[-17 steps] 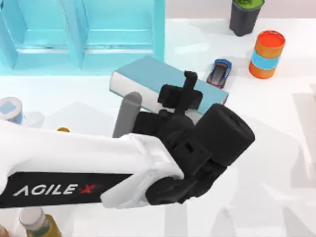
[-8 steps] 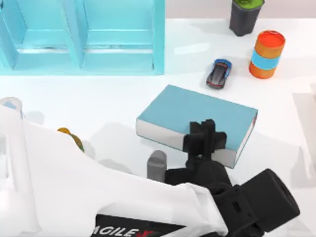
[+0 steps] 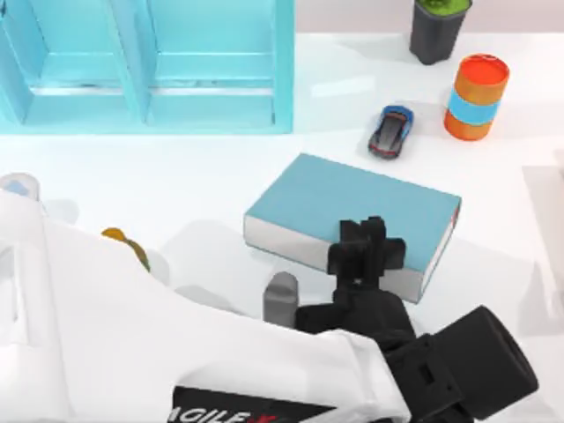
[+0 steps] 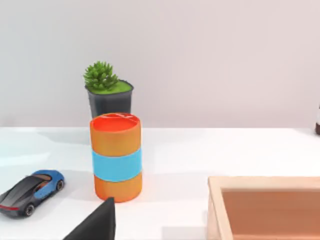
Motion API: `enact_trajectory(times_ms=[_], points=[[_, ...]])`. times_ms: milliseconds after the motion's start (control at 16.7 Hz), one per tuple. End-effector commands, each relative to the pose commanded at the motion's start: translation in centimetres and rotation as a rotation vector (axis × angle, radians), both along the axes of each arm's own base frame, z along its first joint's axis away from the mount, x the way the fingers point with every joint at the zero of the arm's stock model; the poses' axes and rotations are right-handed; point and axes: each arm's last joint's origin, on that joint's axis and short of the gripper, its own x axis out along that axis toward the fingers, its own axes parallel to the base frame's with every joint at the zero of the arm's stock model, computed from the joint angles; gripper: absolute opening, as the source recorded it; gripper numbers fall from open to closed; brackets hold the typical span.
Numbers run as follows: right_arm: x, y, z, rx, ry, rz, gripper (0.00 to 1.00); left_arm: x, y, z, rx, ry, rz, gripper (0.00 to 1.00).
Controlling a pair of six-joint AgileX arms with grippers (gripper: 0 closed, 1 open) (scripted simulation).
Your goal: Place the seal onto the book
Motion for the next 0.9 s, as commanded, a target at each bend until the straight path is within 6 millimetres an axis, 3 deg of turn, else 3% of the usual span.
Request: enact_trajectory(times_ms=[360,720,900], points=[[0.0,0.0,0.0,0.0,0.0,0.0,1.0,-0.1,0.1,-0.2,0.005,0.003,0.001,0.0],[0.0,0.0,0.0,0.0,0.0,0.0,1.0,-0.1,0.0,-3.0,0.005,0.002,0.002,0.0],[0.0,0.0,0.0,0.0,0.0,0.0,1.0,-0.1,0.1,-3.1,0.005,0.002,0.001,0.0]])
